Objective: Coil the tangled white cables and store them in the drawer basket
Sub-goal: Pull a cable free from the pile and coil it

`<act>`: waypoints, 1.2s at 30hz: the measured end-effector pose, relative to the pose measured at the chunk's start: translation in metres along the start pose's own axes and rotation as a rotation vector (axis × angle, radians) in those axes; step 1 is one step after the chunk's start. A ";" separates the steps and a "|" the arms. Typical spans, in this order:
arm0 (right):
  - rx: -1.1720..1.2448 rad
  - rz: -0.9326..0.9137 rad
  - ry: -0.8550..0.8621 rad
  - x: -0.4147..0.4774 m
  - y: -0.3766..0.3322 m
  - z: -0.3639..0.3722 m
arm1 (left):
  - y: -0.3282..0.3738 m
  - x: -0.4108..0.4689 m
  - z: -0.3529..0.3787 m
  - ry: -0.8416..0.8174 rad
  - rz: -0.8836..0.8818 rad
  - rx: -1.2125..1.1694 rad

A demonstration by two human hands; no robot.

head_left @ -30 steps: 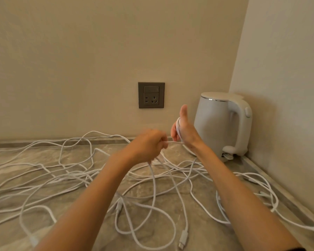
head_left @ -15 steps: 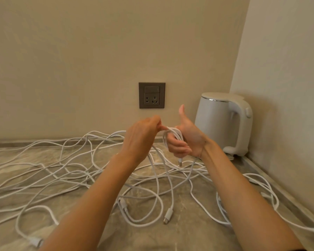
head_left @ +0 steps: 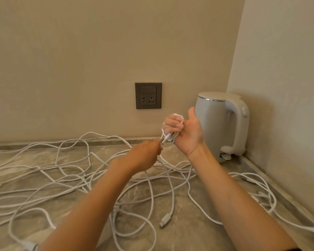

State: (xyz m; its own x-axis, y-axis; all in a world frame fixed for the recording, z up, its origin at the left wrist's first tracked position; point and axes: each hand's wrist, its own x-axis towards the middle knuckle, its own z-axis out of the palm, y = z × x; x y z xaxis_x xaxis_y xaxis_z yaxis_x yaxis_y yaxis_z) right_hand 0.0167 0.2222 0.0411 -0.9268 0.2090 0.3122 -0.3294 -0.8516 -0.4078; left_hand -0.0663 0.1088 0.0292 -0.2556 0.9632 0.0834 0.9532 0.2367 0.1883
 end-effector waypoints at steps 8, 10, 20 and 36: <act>-0.536 -0.374 0.410 0.002 0.002 0.011 | 0.007 -0.003 0.001 -0.200 0.088 -0.035; -0.809 -0.408 0.467 0.002 0.004 0.008 | 0.005 -0.002 0.001 -0.250 0.060 -0.105; -1.740 -0.182 0.653 -0.001 0.003 0.003 | 0.002 -0.004 -0.020 0.241 0.097 0.049; -0.686 0.535 -0.146 -0.007 0.006 -0.003 | -0.001 0.002 -0.018 0.582 0.035 -0.151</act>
State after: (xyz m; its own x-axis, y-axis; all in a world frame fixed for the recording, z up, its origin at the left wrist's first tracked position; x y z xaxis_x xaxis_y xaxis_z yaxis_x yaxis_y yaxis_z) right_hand 0.0210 0.2174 0.0337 -0.9710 -0.2382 0.0193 0.0627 -0.3316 -0.9413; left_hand -0.0704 0.1080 0.0466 -0.3113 0.7319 0.6062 0.9401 0.1437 0.3092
